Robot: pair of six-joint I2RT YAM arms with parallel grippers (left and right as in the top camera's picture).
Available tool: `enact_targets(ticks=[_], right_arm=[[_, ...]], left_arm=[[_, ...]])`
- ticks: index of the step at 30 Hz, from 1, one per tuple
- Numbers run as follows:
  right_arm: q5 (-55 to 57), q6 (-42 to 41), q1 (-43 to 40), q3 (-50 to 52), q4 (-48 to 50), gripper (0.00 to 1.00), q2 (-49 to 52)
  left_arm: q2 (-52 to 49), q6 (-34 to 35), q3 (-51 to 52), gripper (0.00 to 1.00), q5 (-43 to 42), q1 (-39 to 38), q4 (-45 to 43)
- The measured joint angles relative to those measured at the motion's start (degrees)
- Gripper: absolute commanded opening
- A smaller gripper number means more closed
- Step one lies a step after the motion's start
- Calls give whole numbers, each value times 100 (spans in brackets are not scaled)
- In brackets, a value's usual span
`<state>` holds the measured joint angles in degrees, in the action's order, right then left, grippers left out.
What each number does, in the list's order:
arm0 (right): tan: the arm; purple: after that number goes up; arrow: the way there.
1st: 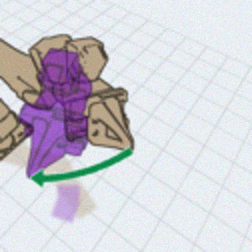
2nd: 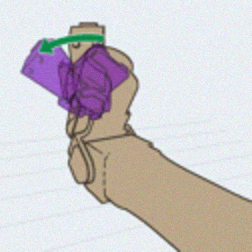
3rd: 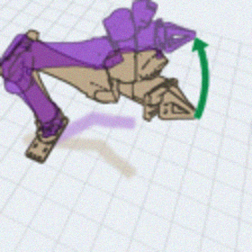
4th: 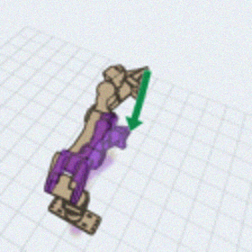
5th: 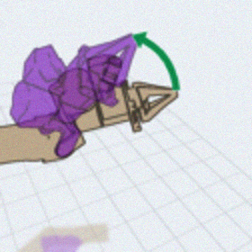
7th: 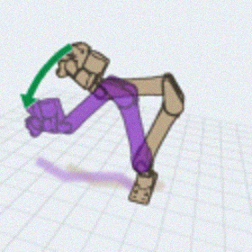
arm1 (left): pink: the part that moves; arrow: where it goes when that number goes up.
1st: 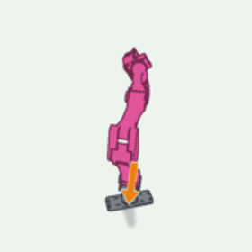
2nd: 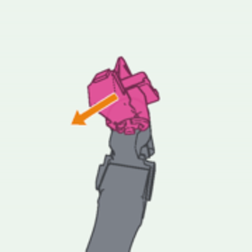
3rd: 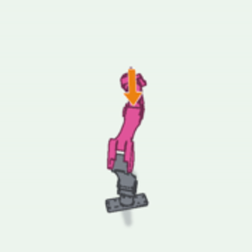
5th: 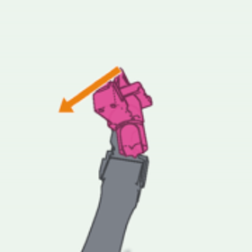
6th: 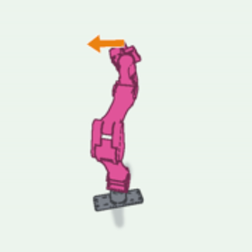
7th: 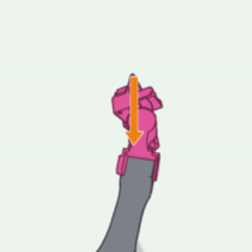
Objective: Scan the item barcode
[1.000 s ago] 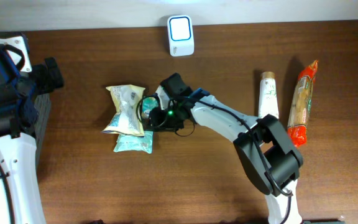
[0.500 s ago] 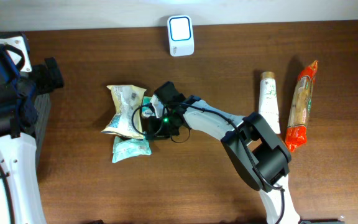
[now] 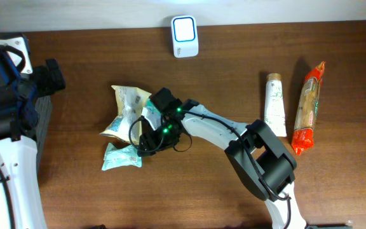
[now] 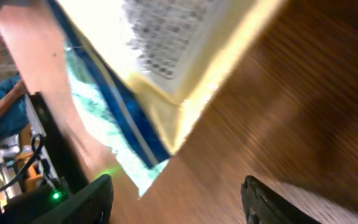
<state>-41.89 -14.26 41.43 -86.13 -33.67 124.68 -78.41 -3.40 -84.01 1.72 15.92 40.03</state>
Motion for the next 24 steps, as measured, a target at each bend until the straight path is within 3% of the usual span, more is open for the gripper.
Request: enact_targets(ticks=[3,6,14,24], right_arm=[[-68,256,116,0,310,77,0],[321,409,483,-2,525,82,0],[977,511,568,-66,739,82,0],[1062,20,562,-94,925,66,42]], left_arm=[[0,0,0,99,0,0,0],[0,0,0,99,0,0,-2],[0,0,0,99,0,0,-2],[0,0,0,99,0,0,0]])
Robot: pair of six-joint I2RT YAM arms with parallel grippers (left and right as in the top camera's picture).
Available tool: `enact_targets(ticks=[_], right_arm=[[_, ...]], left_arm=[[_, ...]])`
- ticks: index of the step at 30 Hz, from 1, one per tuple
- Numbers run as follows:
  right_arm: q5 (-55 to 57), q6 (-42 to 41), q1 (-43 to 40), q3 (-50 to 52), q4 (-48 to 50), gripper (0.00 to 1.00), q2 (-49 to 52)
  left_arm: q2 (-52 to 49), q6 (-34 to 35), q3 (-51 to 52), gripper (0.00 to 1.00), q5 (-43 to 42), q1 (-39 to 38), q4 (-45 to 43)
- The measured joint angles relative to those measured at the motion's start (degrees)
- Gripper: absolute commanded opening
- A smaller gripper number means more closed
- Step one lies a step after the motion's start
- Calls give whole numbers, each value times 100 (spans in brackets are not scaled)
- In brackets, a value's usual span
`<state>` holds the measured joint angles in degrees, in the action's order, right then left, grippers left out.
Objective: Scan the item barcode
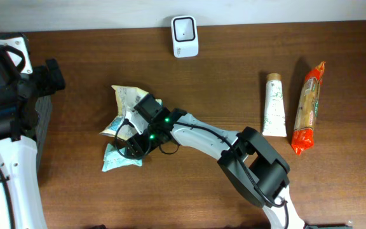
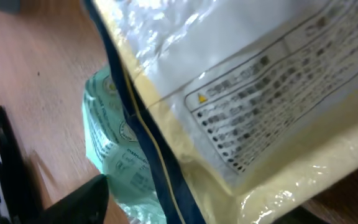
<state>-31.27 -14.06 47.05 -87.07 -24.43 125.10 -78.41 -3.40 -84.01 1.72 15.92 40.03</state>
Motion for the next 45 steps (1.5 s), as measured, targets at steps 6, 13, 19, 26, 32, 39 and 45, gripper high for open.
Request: enact_targets(ticks=[6,13,19,26,32,39,45], right_arm=[[-28,-439,105,-37,39,10,208],[-234,-531,-42,-101,-730,4,225],[136,837,-785,-96,-2826,17,-245],[2439,1989,-2033,-380,-3456,49,-461],[1303,1934,-2339,-1556,-4203,5,-535],[1362,85,-1082,-1412,-4070,4,-535],[1945,-1370,-730,-601,-2811,4,-531]], left_arm=[[0,0,0,99,0,0,-2],[0,0,0,99,0,0,0],[0,0,0,99,0,0,2],[0,0,0,99,0,0,-2],[0,0,0,99,0,0,-2],[0,0,0,99,0,0,0],[0,0,0,99,0,0,2]])
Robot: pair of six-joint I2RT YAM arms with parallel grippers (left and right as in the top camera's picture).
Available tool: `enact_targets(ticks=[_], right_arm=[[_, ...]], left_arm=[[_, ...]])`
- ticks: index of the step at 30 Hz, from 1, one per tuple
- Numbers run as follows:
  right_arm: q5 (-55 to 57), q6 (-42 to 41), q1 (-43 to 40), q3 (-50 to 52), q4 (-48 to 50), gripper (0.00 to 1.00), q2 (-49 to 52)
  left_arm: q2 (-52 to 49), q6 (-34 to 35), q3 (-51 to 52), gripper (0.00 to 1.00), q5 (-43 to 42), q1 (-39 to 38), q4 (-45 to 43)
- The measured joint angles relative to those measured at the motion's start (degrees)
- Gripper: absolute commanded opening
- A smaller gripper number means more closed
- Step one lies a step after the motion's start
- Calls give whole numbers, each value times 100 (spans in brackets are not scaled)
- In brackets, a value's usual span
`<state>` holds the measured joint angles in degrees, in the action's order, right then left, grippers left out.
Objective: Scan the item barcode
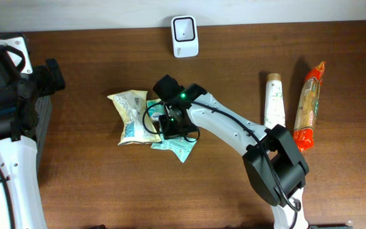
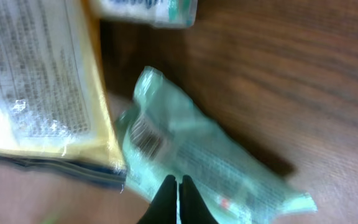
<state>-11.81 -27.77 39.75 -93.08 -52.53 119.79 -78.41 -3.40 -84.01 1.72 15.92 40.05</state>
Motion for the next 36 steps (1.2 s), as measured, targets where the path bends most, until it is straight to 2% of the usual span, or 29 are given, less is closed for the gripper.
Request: enact_targets(ticks=[6,9,12,14,17,20,22,26,33,35,36], right_arm=[[-229,-595,7,1082,1257,4,-42],[-282,-675,-44,1340,1390,6,-63],[-332,-387,-286,1338,1436,11,-63],[-461,120,-632,1211,1121,12,-57],[-667,809,-850,350,-249,12,-59],[-815,1154,-584,-396,-1165,13,-160],[-866,1141,-264,-439,-1355,4,-210],[-540,638,256,96,-1169,4,-208],[-586,70,267,1060,31,4,-313],[-688,-22,247,1143,105,18,-328],[-850,-74,210,1154,138,20,-308]], left_arm=[[0,0,0,99,0,0,-2],[0,0,0,99,0,0,-4],[0,0,0,99,0,0,-2],[0,0,0,99,0,0,-4],[0,0,0,99,0,0,-15],[0,0,0,99,0,0,-4],[0,0,0,99,0,0,-2],[0,0,0,99,0,0,-2],[0,0,0,99,0,0,-2],[0,0,0,99,0,0,-2],[0,0,0,99,0,0,-2]])
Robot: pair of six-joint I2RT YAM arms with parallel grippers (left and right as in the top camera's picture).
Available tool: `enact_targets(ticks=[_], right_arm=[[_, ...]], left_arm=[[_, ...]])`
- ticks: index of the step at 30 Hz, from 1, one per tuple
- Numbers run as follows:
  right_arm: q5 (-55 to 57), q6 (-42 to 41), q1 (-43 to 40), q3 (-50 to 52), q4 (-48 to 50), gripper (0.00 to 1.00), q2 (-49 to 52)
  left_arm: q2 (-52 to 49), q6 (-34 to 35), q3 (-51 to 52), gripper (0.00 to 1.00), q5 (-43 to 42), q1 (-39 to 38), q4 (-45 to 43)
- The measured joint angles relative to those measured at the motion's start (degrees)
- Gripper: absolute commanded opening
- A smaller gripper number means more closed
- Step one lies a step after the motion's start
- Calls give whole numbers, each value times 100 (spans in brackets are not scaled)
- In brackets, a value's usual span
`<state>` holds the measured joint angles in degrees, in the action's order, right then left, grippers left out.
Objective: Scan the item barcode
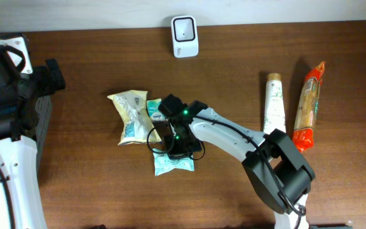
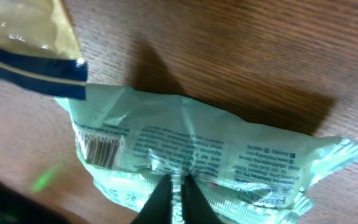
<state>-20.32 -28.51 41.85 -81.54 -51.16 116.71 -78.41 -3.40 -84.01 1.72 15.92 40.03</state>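
Note:
The pale green packet point(image 1: 173, 164) lies on or just above the wooden table point(image 1: 234, 191), in front of the yellow packet point(image 1: 131, 109). My right gripper point(image 1: 182, 150) is shut on its middle seam. In the right wrist view the green packet point(image 2: 229, 155) fills the frame, printed side facing the camera, and its barcode point(image 2: 98, 152) sits at the left end. My fingertips point(image 2: 160, 196) pinch the crinkled film. The white scanner point(image 1: 184, 28) stands at the back edge. My left arm point(image 1: 8, 95) stays at the far left, with its jaws unclear.
A small white and green item point(image 1: 154, 107) lies beside the yellow packet. A cream tube point(image 1: 274, 105) and an orange sausage-shaped pack point(image 1: 309, 108) lie at the right. A corner of the yellow packet point(image 2: 36, 50) shows in the right wrist view.
My right gripper, still shut on the green packet, has moved toward the table's front. The packet has turned and now sits clear of the yellow packet. The left arm has not moved.
My right gripper was open beside the pile of yellow and green packets at the left of centre. Then it reached further over the pile. Later it was shut on the green packet, further right, with the yellow packet shifted. Now the green packet is nearer the front.

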Motion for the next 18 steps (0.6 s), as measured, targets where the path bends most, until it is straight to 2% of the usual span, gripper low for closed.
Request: enact_targets(ticks=[4,8,15,18], right_arm=[[-575,76,-267,2,26,21,79],[-809,584,-673,-48,-127,21,157],[658,1659,-1674,-664,-264,22,289],[1012,1993,-1878,-1270,-1008,24,463]], left_arm=[[0,0,0,99,0,2,-2],[0,0,0,99,0,0,0],[0,0,0,99,0,0,0],[0,0,0,99,0,0,0]])
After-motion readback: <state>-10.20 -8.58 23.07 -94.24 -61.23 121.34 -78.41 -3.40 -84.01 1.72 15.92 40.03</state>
